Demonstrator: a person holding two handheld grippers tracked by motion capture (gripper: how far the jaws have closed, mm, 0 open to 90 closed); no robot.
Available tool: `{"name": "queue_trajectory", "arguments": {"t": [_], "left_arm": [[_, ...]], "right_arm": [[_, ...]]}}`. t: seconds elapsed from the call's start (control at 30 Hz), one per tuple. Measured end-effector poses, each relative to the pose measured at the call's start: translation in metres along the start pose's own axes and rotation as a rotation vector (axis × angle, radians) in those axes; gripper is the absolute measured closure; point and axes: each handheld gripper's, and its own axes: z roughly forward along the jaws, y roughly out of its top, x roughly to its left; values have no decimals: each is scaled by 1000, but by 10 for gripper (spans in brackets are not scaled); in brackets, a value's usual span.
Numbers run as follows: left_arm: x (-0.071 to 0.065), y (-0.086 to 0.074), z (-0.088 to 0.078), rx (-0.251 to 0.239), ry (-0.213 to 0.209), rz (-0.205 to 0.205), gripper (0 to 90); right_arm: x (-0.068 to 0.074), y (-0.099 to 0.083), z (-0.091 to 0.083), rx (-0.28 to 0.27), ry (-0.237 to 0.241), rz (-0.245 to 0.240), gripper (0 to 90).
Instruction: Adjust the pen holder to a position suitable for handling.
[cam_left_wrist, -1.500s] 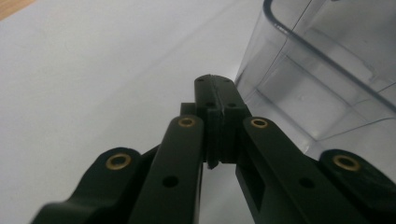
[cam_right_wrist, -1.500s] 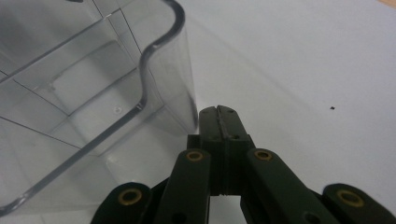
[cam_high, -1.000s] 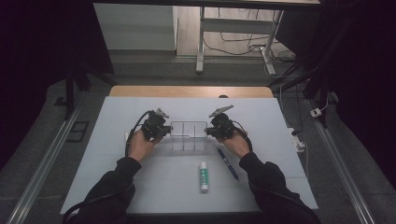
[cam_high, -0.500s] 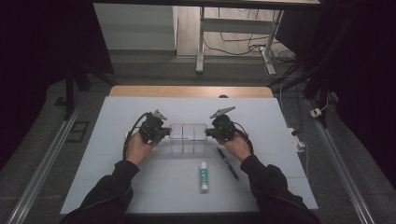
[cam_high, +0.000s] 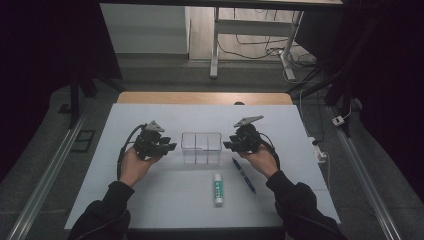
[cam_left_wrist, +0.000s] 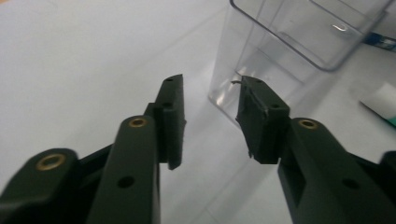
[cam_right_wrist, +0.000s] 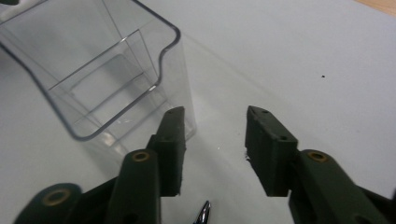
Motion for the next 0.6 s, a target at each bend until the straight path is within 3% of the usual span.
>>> {"name": "queue_trajectory", "arguments": {"t": [0.33, 0.6], "left_arm": [[-16, -22, -29, -7, 6, -2, 389], [-30, -45, -60, -49, -9, -27, 222]], "right_arm": [[10, -5, -12, -7, 11, 1, 352], [21, -12, -29, 1, 22, -31, 188]]}}
